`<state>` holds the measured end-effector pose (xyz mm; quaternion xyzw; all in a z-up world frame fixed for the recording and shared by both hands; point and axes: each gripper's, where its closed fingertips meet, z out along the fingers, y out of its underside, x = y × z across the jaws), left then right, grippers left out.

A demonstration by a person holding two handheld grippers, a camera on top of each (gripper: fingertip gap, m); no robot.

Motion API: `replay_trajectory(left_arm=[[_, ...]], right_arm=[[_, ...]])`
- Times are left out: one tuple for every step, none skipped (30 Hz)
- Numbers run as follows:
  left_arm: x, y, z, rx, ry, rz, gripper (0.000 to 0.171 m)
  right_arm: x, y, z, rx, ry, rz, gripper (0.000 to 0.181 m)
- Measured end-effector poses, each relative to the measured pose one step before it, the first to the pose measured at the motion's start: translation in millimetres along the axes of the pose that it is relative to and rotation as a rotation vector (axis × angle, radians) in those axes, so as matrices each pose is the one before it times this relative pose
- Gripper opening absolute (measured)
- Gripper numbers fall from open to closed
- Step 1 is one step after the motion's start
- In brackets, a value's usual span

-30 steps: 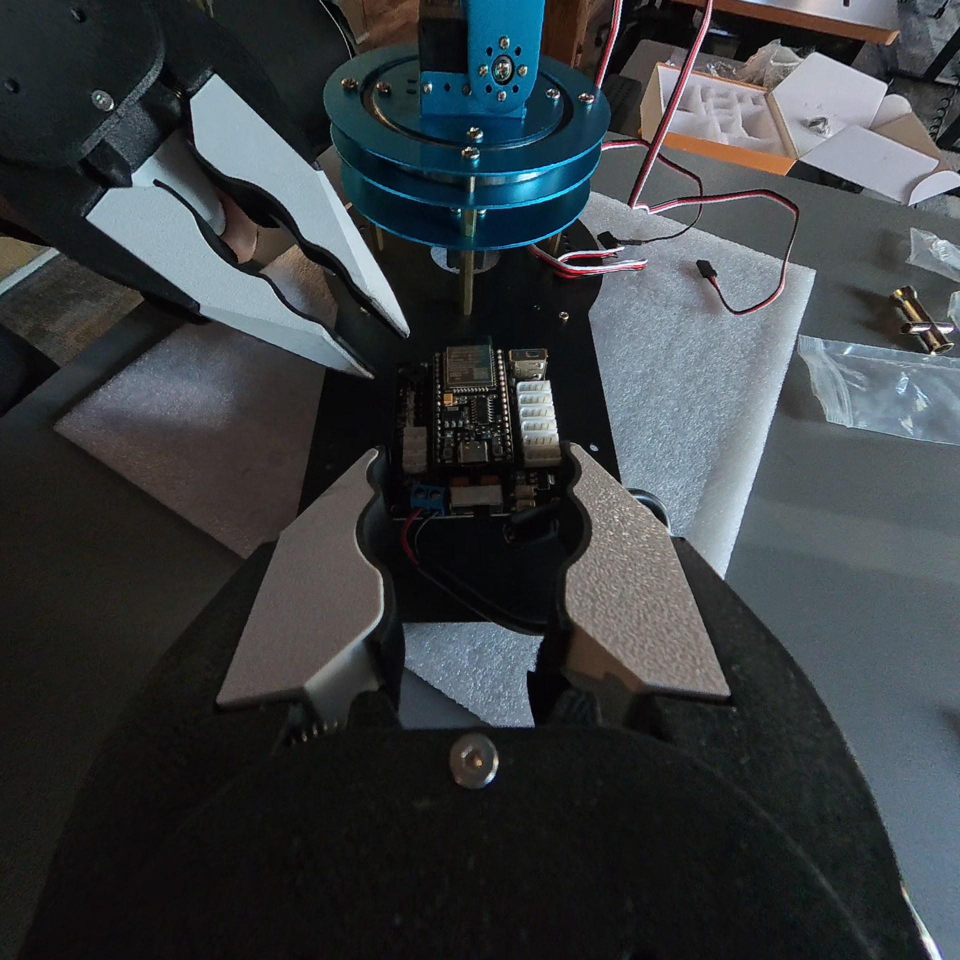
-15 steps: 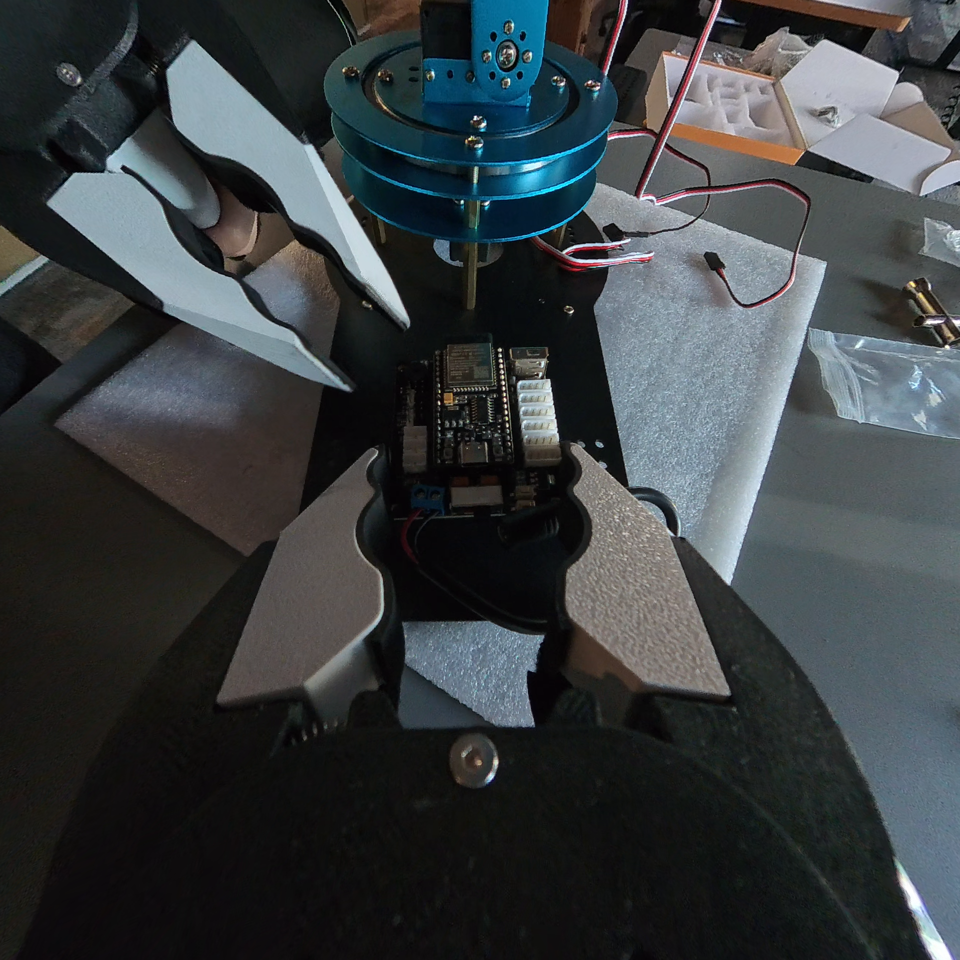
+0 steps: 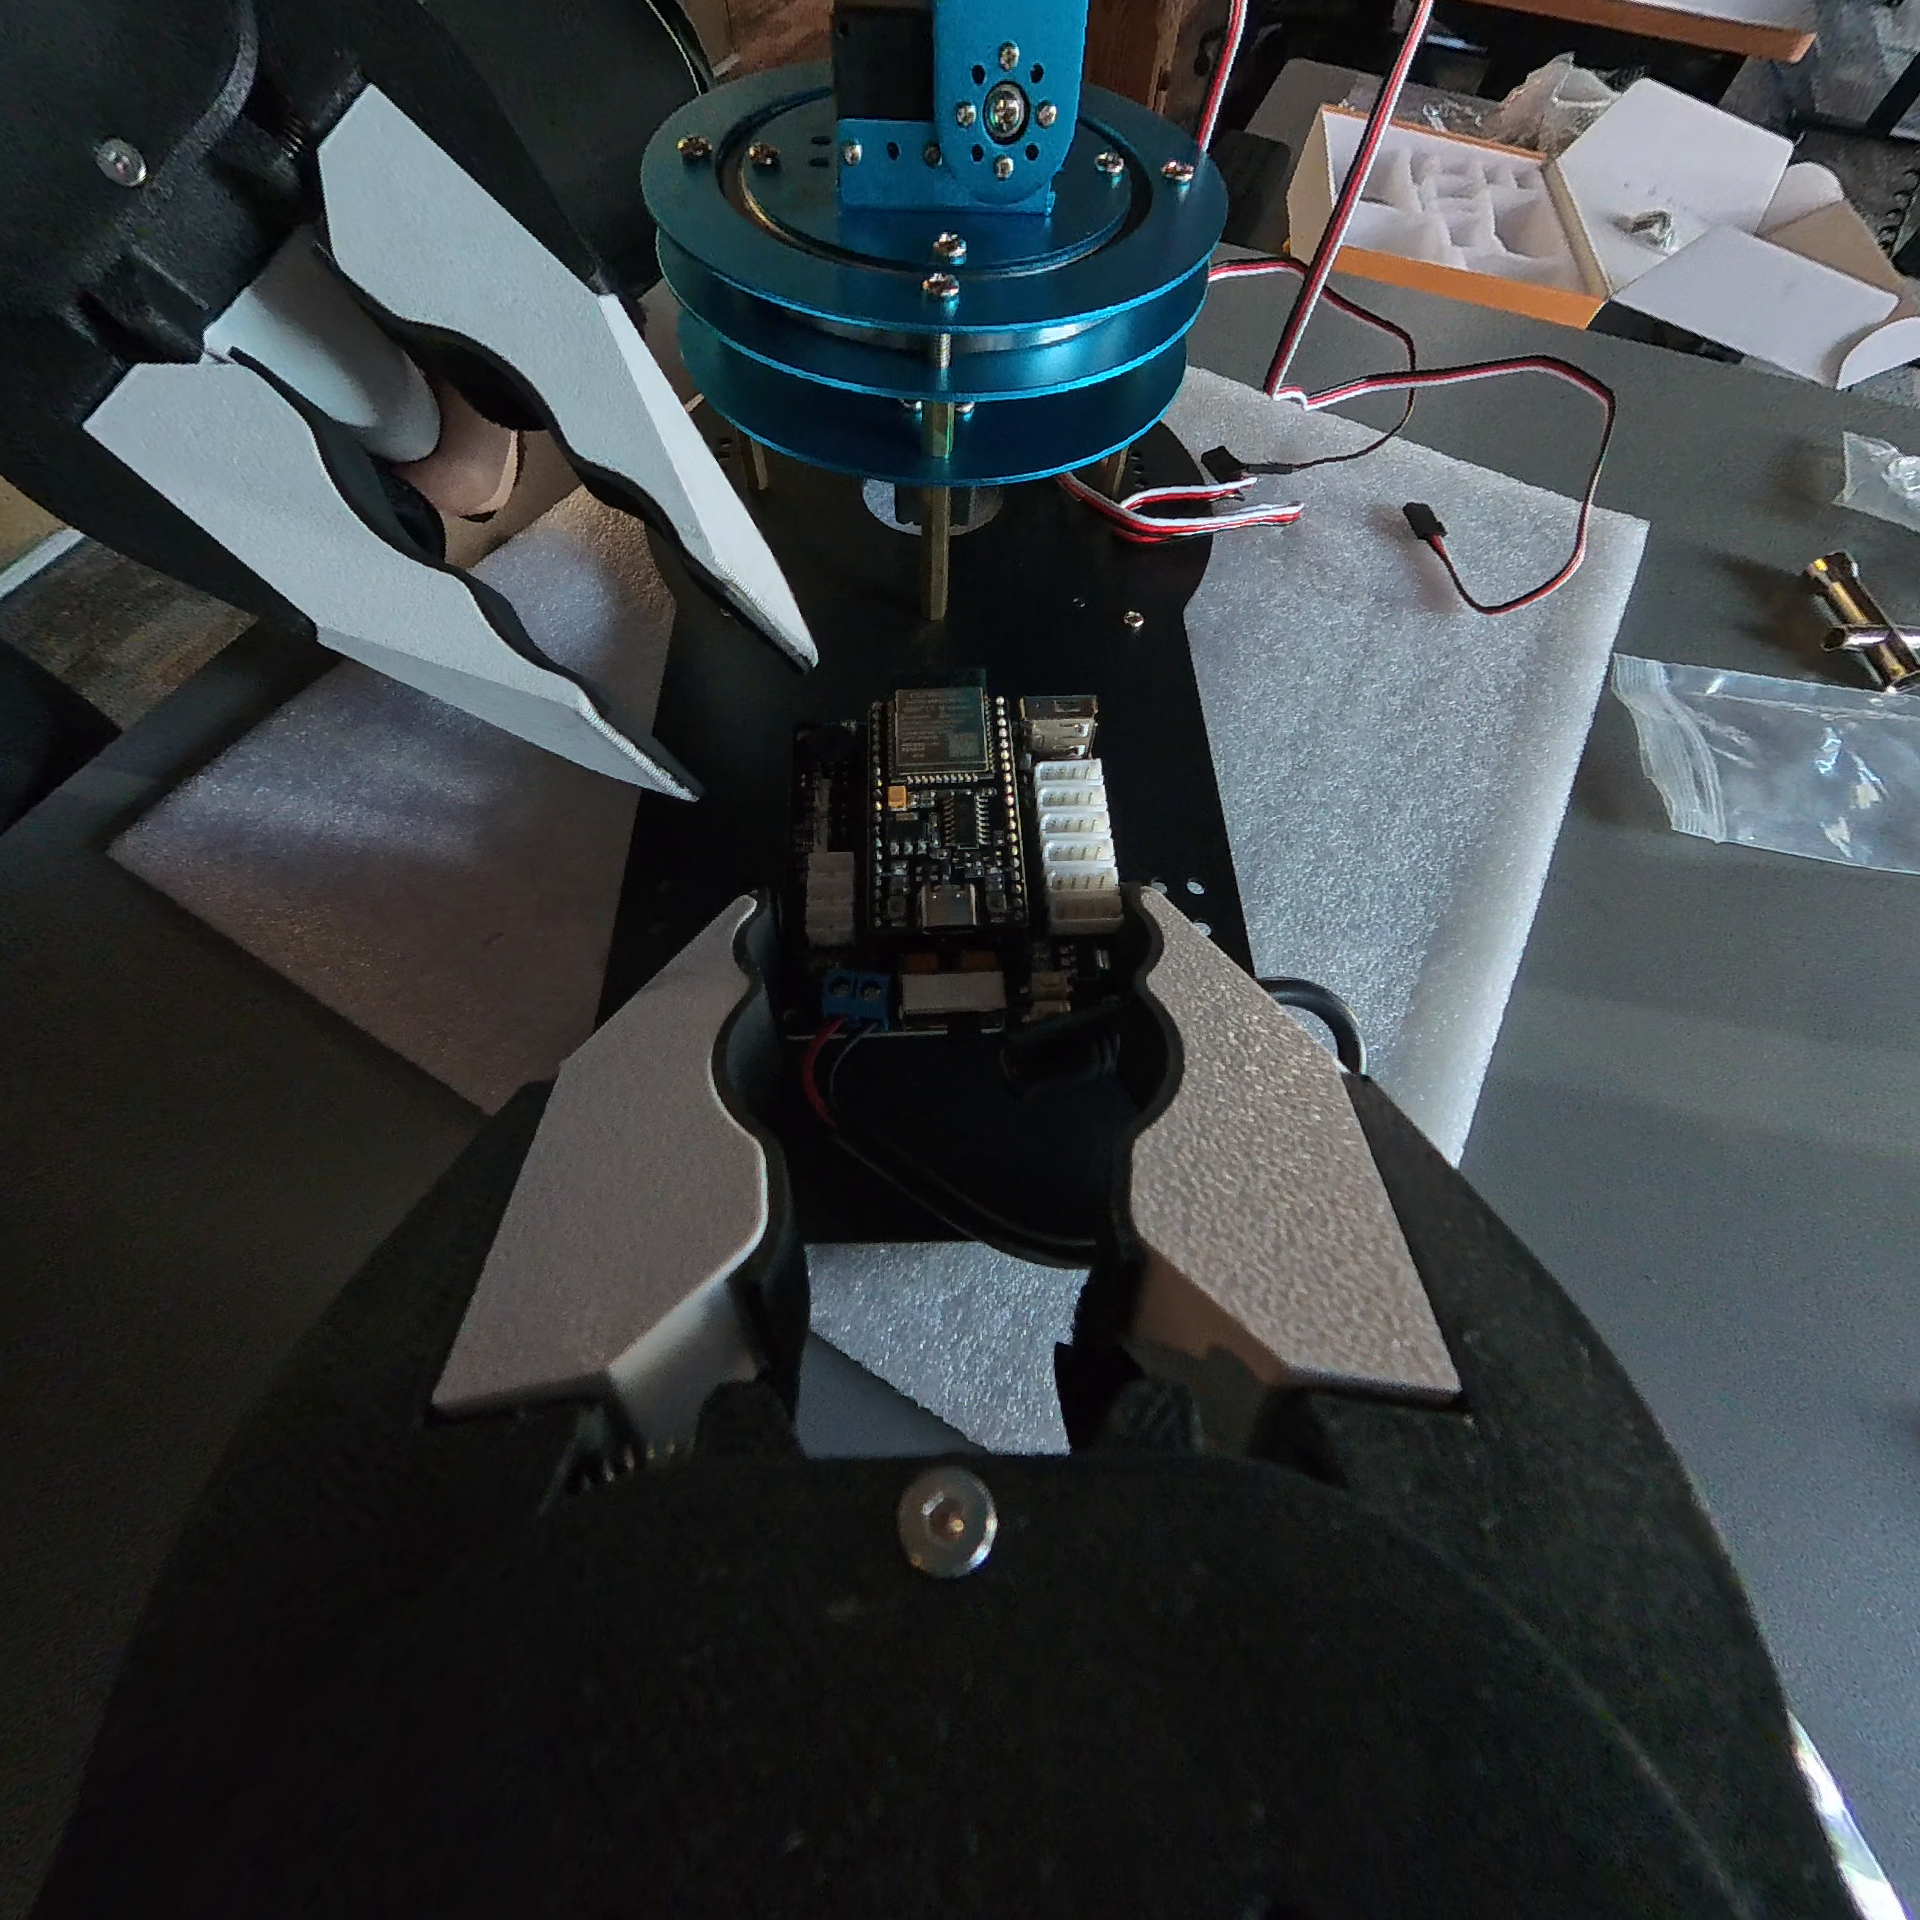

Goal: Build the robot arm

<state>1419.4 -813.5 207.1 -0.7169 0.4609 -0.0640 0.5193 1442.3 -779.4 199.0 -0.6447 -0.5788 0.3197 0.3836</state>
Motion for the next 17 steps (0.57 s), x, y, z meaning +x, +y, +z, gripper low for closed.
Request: replay_trajectory(left_arm=[[0.28,0.02,0.12,-0.00017,0.0023,-0.0015,0.028],[0.12,0.33,0.17,-0.00169,0.0008,-0.0002,0.028],[-0.28,0.42,0.35,-0.00202,-0.0022,0.0021,0.028],[0.17,0.34,0.35,-0.00188,0.0001,0.0022,0.029],[0.3,0.24,0.31,-0.00148,0.0021,-0.0005,0.029],[0.5,0.09,0.32,-0.00146,0.0031,-0.0011,0.029],[0.18,0.03,0.22,-0.00098,0.0009,0.0011,0.029],[0.06,-0.18,0.06,0.00063,-0.0006,0.0041,0.029],[0.41,-0.28,0.12,0.00112,0.0005,0.0055,0.03],[0.68,-0.28,0.07,0.00095,0.004,0.006,0.03],[0.9,-0.25,0.13,0.0004,0.0045,0.0072,0.03],[0.54,-0.39,0.03,0.00099,0.001,0.0093,0.03],[0.53,-0.2,0.06,0.00025,0.0003,0.0111,0.031],[0.65,0.3,0.22,-0.00321,0.0014,0.0108,0.031],[0.7,0.63,0.42,-0.00461,0.0017,0.0087,0.031],[0.72,0.32,0.44,-0.00207,0.0018,0.0067,0.032],[0.89,0.05,0.41,0.00059,0.0036,0.005,0.032]], right_arm=[[-0.15,0.1,0.08,-0.0004,0.0,-0.0008,0.063],[-0.09,0.18,0.16,-0.0017,0.0003,-0.0015,0.063],[-0.17,0.18,0.27,-0.0024,0.0002,-0.0023,0.064],[0.0,0.51,0.36,-0.0039,0.0011,-0.0018,0.063],[-0.25,0.43,0.45,-0.0037,0.0,-0.002,0.064],[-0.24,0.32,0.24,-0.0025,-0.0006,-0.0015,0.064],[0.03,-0.08,0.04,0.0006,0.0004,0.0004,0.064],[0.16,-0.1,-0.13,0.0008,-0.0002,0.002,0.063],[0.1,-0.05,-0.01,0.0007,0.0,0.0015,0.063],[0.04,-0.01,0.01,0.0,-0.0001,0.0006,0.064],[0.05,0.0,0.06,-0.0003,0.0003,-0.0002,0.063],[-0.03,0.1,0.09,-0.0005,0.0005,-0.0001,0.064],[0.07,-0.1,-0.03,0.0001,0.0003,0.001,0.064],[0.02,0.01,-0.05,0.0003,-0.0004,0.0004,0.064],[0.1,-0.06,0.05,0.0004,-0.0001,0.0012,0.063],[0.12,0.03,-0.05,0.0001,0.0,0.0013,0.064],[-0.05,0.01,-0.01,-0.0001,-0.0002,0.0004,0.063]])
